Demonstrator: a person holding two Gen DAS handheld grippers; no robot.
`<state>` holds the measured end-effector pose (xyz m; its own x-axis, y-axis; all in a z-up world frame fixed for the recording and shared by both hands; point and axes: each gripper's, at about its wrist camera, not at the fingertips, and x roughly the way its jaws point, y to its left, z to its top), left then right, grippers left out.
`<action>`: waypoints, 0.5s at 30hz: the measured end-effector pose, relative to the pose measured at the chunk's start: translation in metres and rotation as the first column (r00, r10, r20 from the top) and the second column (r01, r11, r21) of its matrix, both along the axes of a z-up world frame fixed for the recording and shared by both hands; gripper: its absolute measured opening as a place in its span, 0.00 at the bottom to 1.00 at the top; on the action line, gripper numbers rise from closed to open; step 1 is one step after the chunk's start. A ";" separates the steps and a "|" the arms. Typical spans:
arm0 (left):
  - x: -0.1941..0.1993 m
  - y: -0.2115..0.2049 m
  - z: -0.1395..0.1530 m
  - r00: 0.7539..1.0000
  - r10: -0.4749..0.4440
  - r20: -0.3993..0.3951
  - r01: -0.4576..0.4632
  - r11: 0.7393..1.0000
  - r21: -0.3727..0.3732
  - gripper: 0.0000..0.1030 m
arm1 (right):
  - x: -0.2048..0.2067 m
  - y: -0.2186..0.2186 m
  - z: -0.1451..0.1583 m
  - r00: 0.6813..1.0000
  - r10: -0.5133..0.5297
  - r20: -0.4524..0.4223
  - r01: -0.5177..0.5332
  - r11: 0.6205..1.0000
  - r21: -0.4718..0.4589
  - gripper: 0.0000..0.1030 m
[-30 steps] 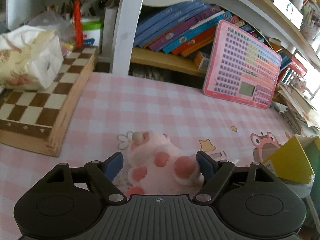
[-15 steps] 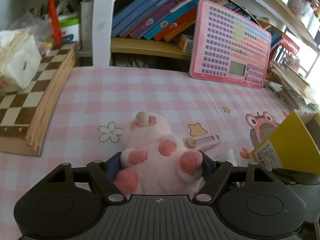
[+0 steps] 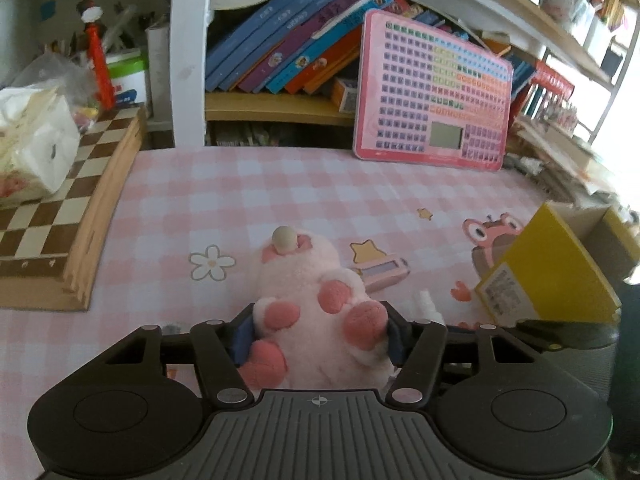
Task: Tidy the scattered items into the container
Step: 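Close the left tool on the pink plush while the right tool grasps the spray bottle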
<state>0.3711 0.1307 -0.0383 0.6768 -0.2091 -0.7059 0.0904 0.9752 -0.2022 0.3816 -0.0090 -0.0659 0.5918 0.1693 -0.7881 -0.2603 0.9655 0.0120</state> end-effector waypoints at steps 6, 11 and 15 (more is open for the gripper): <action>-0.016 0.005 0.010 1.000 0.018 0.014 -0.018 0.999 -0.028 0.59 | -0.008 -0.002 0.004 1.000 0.001 -0.004 -0.001 1.000 0.006 0.32; -0.031 0.007 0.017 0.999 0.024 0.026 -0.023 0.999 -0.046 0.59 | -0.019 -0.005 0.010 1.000 0.008 0.004 -0.008 1.000 0.021 0.31; -0.045 0.011 0.021 0.999 0.024 0.025 -0.022 0.997 -0.067 0.59 | -0.031 -0.012 0.016 1.000 0.009 0.001 -0.009 0.998 0.064 0.31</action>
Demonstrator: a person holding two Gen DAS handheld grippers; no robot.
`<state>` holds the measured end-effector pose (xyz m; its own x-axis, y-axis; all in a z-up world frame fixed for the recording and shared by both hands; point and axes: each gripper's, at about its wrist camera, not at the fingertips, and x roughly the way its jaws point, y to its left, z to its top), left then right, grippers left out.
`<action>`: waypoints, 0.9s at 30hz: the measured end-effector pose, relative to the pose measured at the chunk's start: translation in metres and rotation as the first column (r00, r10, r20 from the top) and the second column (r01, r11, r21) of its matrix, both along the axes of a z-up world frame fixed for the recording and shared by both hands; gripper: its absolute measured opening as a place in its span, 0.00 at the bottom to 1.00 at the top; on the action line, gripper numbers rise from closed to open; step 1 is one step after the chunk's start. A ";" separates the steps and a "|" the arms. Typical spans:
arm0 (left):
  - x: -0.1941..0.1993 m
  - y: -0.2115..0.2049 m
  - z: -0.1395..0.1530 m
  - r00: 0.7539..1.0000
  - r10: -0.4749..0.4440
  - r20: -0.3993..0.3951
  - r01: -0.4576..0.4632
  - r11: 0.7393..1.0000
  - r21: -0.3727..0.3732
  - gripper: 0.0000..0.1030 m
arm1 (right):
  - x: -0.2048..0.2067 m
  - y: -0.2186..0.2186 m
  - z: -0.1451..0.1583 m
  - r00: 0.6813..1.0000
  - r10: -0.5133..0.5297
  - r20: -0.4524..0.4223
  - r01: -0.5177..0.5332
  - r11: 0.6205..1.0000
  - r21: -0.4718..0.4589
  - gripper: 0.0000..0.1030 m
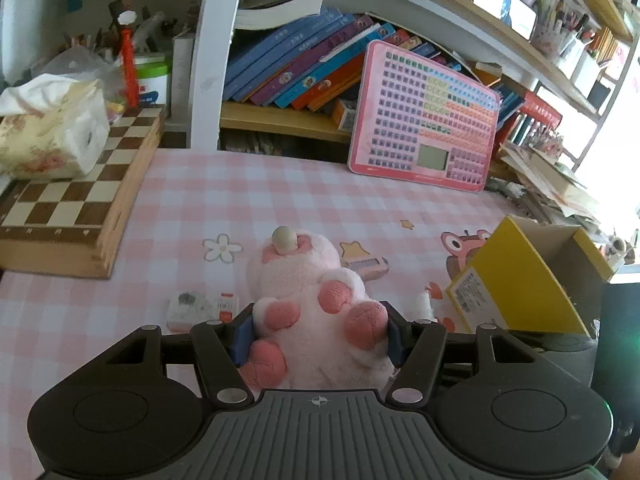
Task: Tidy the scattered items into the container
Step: 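Close the left tool on the pink plush while the right tool grasps the spray bottle, then lift the plush and spray bottle and carry both toward the yellow box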
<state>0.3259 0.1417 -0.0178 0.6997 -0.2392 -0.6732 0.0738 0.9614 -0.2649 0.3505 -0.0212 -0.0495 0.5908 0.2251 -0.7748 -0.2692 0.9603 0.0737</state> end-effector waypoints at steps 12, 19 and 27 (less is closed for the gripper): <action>-0.049 0.011 0.009 0.999 0.033 0.012 -0.032 0.999 -0.022 0.59 | -0.041 -0.008 0.017 0.999 0.027 0.042 -0.027 1.000 0.014 0.31; -0.078 0.015 0.016 0.998 0.048 0.030 -0.047 0.998 -0.029 0.59 | -0.067 -0.007 0.025 0.994 0.068 0.082 -0.068 0.998 -0.004 0.30; -0.102 0.017 0.021 0.998 0.051 0.032 -0.051 0.999 -0.017 0.59 | -0.083 -0.002 0.022 0.990 0.107 0.097 -0.105 0.994 -0.026 0.30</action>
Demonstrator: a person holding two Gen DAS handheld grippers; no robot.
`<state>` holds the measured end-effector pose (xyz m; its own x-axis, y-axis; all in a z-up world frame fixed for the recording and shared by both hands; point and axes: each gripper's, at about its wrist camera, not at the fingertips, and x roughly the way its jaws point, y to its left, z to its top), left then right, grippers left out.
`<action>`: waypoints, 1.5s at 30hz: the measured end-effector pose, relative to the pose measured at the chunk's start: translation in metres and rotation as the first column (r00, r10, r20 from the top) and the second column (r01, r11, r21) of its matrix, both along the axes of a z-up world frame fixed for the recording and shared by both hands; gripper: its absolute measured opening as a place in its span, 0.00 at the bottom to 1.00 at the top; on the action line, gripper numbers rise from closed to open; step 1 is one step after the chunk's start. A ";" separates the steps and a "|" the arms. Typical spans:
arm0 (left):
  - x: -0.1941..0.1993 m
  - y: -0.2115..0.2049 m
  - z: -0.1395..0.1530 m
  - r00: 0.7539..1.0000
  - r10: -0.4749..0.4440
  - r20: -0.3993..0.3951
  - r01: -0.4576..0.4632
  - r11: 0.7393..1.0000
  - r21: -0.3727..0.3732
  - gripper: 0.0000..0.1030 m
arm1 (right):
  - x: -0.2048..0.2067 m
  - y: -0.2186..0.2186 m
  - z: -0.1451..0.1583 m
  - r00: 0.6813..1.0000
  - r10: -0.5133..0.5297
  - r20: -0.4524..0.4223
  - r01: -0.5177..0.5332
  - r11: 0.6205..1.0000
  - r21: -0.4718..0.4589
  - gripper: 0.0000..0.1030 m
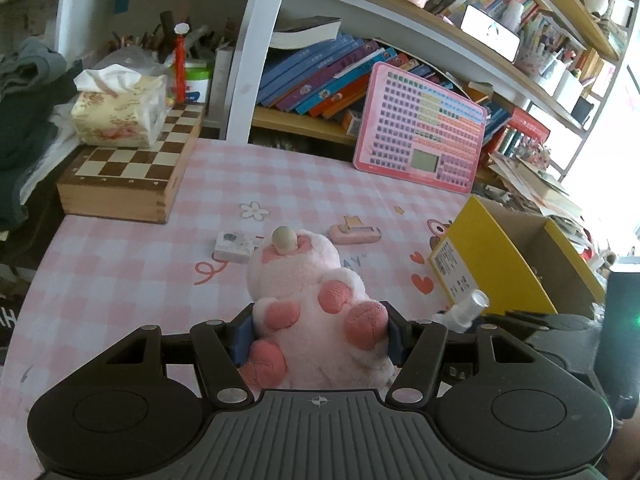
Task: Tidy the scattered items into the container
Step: 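Lift the plush and spray bottle and carry both toward the yellow box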
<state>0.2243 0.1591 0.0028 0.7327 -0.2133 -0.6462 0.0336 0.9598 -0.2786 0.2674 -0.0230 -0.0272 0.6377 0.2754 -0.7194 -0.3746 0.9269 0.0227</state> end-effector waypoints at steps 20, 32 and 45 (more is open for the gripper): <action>-0.006 -0.011 0.000 0.999 -0.035 -0.012 0.036 0.999 0.020 0.60 | -0.001 -0.001 -0.021 1.000 0.009 -0.024 -0.010 1.000 -0.026 0.31; -0.006 -0.021 -0.006 0.997 -0.063 -0.043 0.064 0.998 0.028 0.60 | 0.006 -0.001 -0.030 0.998 0.029 -0.061 -0.030 0.999 -0.019 0.30; -0.025 -0.021 0.003 0.998 -0.060 -0.027 0.060 0.998 0.018 0.60 | -0.015 -0.004 -0.010 0.997 0.062 -0.047 -0.062 0.998 0.008 0.30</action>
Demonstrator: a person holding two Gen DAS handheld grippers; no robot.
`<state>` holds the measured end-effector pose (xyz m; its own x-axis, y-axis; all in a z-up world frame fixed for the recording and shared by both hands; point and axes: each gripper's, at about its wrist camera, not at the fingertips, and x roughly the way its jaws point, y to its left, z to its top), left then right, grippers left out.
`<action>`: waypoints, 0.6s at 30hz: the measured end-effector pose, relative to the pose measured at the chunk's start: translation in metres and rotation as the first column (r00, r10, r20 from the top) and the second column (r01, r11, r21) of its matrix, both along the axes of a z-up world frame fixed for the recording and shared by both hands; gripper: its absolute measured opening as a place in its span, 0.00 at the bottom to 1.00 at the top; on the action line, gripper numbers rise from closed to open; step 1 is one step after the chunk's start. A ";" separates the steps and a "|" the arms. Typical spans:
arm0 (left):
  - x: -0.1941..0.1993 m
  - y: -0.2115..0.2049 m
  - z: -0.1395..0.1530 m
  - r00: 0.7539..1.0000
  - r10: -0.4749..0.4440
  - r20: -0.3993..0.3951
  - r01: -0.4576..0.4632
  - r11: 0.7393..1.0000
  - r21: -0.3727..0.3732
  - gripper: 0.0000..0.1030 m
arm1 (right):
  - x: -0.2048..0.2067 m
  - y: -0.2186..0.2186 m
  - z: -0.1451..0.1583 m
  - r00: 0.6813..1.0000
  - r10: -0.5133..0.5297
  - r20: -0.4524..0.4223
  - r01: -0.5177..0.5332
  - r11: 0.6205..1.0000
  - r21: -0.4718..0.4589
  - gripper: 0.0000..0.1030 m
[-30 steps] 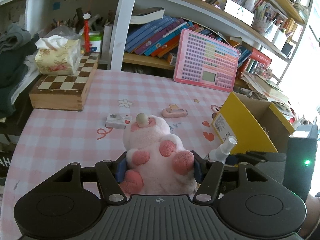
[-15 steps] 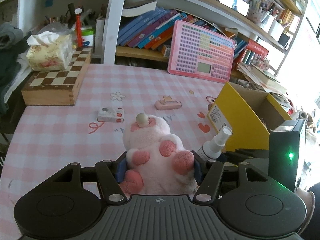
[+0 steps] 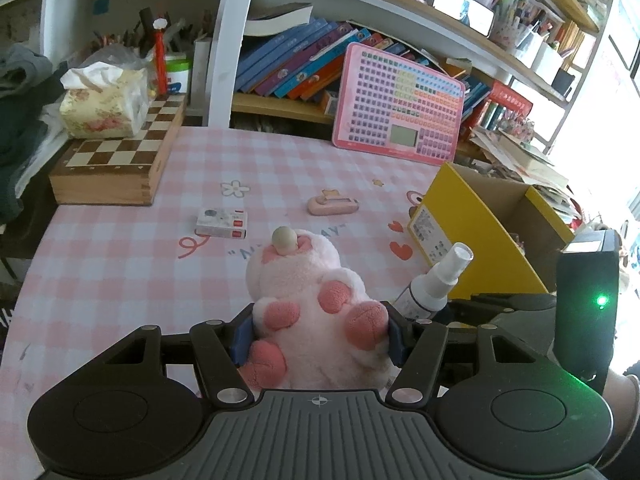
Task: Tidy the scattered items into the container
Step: 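Lift the plush and spray bottle and carry both toward the yellow box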
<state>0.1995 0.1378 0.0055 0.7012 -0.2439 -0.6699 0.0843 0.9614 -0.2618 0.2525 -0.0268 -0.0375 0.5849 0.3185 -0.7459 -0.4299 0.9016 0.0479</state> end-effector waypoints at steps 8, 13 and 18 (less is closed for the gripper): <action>-0.030 0.000 0.006 1.000 0.008 0.007 -0.008 1.000 -0.028 0.60 | -0.031 -0.008 0.019 1.000 0.016 0.014 -0.016 1.000 0.025 0.30; -0.052 0.001 0.006 1.000 0.017 -0.012 -0.018 0.998 -0.066 0.60 | -0.054 -0.019 0.028 1.000 0.006 -0.013 -0.006 0.998 0.058 0.30; -0.077 -0.004 0.008 1.000 0.012 -0.005 -0.013 0.997 -0.082 0.60 | -0.080 -0.026 0.036 1.000 0.009 -0.012 -0.008 0.998 0.069 0.29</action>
<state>0.1222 0.1342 0.0134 0.7019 -0.2892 -0.6509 0.0712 0.9378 -0.3399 0.1723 -0.0524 -0.0013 0.5731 0.3742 -0.7291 -0.4364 0.8924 0.1149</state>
